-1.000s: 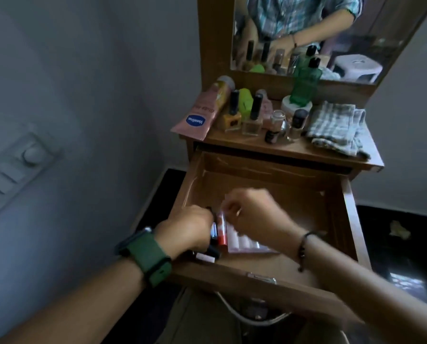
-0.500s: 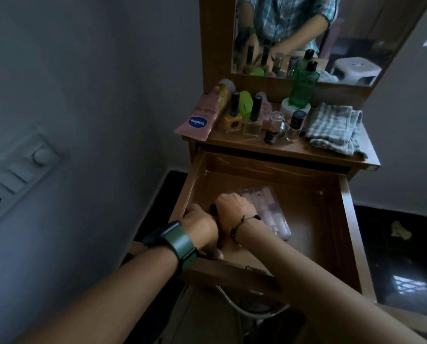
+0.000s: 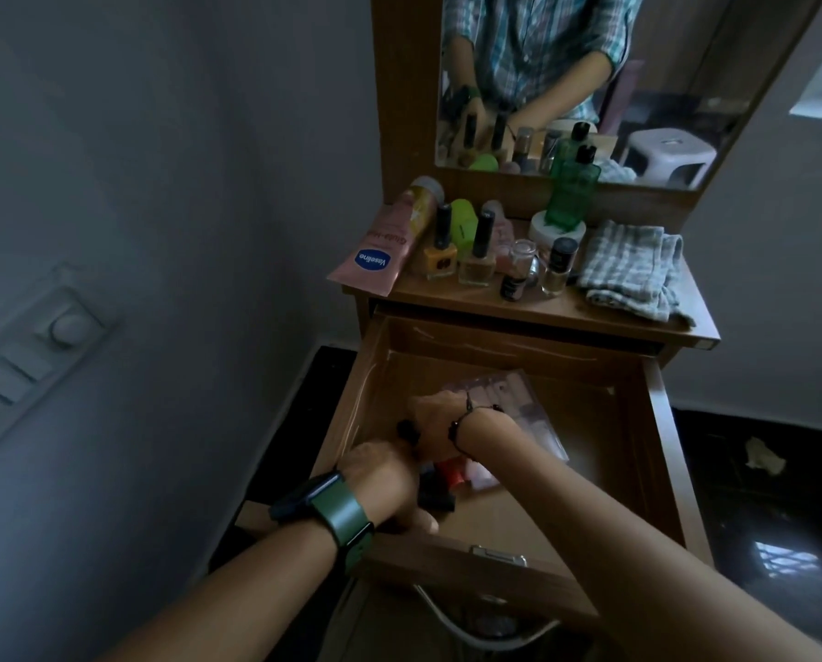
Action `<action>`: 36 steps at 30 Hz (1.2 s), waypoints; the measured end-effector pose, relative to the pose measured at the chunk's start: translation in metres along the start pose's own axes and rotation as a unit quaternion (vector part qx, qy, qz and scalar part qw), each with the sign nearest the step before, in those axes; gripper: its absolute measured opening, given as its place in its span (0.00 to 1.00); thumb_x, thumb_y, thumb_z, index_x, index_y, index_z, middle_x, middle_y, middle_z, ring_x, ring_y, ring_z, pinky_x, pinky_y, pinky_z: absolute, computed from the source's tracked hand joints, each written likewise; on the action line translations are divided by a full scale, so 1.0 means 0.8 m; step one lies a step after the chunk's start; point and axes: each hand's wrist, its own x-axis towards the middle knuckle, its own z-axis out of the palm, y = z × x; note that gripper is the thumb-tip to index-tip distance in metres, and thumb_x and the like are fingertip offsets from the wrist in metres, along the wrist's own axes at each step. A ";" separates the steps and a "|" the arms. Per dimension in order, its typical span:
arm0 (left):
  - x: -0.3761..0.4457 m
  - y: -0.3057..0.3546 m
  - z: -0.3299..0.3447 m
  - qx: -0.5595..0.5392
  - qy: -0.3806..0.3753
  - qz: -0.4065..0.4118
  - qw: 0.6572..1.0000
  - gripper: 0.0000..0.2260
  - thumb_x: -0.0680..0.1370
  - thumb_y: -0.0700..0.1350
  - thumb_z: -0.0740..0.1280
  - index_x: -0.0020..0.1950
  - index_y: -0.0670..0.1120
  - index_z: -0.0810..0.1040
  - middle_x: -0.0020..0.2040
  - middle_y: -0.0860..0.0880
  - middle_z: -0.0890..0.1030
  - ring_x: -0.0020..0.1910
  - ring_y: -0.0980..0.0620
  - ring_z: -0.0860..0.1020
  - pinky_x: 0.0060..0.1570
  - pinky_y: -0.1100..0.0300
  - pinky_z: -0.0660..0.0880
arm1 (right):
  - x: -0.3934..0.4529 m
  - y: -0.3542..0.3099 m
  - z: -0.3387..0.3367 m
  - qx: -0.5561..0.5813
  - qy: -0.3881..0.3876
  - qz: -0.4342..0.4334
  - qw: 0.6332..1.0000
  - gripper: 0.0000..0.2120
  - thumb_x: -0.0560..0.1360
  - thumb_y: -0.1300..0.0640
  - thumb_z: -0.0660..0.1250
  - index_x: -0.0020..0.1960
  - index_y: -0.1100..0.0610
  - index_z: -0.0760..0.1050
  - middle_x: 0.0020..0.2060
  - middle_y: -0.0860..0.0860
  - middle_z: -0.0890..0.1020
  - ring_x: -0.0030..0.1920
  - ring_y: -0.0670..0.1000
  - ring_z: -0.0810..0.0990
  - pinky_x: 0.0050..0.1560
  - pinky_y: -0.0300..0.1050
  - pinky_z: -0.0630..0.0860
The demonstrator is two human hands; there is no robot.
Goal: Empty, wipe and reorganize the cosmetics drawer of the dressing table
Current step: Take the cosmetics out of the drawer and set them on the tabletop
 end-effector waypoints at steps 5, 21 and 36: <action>0.005 0.000 0.002 0.031 -0.009 0.024 0.999 0.29 0.72 0.59 0.67 0.69 0.49 0.66 0.66 0.44 0.73 0.64 0.43 0.73 0.58 0.51 0.73 | -0.009 -0.004 -0.005 -0.007 -0.016 0.002 1.000 0.24 0.76 0.59 0.63 0.69 0.59 0.60 0.64 0.60 0.72 0.61 0.60 0.75 0.53 0.49 0.74; 0.006 -0.001 -0.027 -0.055 -0.004 0.128 0.990 0.13 0.77 0.38 0.60 0.62 0.39 0.74 0.60 0.41 0.77 0.56 0.43 0.78 0.47 0.58 0.75 | -0.036 0.024 0.037 0.022 0.065 0.023 0.997 0.21 0.72 0.43 0.65 0.60 0.53 0.68 0.54 0.54 0.76 0.48 0.53 0.74 0.43 0.45 0.71; 0.009 0.021 0.000 0.021 0.042 0.121 0.992 0.17 0.74 0.43 0.68 0.63 0.45 0.73 0.61 0.44 0.77 0.59 0.43 0.77 0.54 0.53 0.75 | -0.069 0.018 0.053 -0.014 0.028 0.034 0.999 0.15 0.77 0.56 0.61 0.62 0.59 0.71 0.60 0.58 0.76 0.61 0.59 0.75 0.57 0.51 0.72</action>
